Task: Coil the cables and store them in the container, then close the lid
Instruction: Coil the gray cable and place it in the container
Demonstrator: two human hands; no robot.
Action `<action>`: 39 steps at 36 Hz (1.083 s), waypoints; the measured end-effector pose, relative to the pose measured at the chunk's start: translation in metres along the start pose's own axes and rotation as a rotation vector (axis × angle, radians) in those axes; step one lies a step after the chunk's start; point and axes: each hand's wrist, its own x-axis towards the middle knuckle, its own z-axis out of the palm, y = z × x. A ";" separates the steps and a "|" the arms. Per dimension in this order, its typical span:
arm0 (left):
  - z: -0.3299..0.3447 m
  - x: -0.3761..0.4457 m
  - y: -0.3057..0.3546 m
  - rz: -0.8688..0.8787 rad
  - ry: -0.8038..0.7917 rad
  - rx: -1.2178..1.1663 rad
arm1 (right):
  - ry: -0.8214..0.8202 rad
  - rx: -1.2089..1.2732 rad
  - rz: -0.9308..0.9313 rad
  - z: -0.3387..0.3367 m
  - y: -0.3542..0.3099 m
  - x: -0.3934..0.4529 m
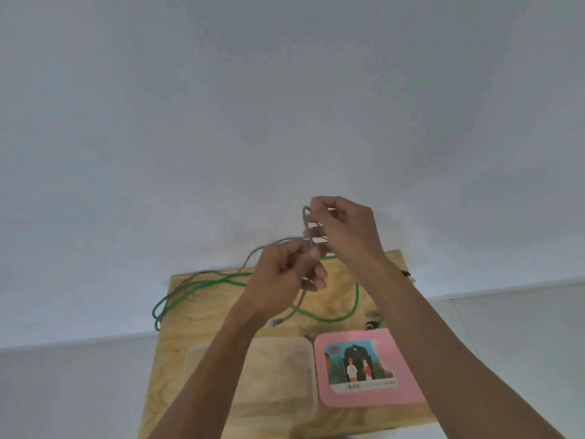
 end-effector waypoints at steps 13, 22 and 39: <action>-0.086 -0.001 0.080 0.038 0.382 -0.558 | -0.459 -0.199 -0.162 0.063 0.003 -0.057; -0.085 -0.025 0.075 0.110 0.078 -0.101 | -0.248 -0.405 -0.384 0.069 -0.028 -0.042; -0.065 -0.021 0.084 0.198 0.382 0.024 | -0.054 -0.647 -0.832 0.046 -0.074 -0.010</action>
